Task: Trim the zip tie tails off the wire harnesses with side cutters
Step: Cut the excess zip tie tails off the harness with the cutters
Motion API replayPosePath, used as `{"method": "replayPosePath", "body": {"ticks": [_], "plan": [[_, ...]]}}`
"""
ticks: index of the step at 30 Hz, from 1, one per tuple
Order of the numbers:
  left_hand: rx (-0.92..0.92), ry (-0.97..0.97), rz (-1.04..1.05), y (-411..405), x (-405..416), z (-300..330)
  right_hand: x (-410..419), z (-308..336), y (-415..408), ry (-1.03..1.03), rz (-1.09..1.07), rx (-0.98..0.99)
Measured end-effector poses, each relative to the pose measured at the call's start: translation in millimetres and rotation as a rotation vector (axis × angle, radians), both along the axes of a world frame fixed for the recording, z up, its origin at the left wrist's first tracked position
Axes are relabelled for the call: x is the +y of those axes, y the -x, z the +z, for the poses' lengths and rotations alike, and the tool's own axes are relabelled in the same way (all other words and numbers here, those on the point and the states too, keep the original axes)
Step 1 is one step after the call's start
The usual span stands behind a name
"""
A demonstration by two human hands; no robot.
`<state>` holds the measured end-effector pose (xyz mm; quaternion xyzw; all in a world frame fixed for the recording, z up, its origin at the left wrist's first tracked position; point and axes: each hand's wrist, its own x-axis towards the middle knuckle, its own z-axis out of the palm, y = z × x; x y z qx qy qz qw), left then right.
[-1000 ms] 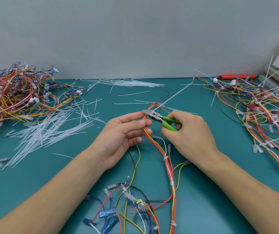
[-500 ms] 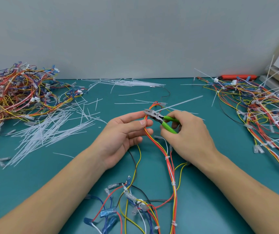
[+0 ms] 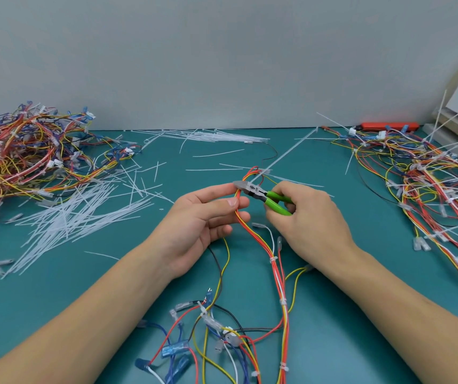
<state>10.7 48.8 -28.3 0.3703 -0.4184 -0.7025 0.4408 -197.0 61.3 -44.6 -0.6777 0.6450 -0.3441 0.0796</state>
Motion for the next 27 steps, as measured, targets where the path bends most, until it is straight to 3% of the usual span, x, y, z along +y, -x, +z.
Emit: {"method": "replayPosePath", "body": {"ticks": [27], "plan": [[-0.011, 0.004, -0.010, -0.8, -0.1, -0.3, -3.0, -2.8, 0.9, -0.010, 0.101, -0.007]]}}
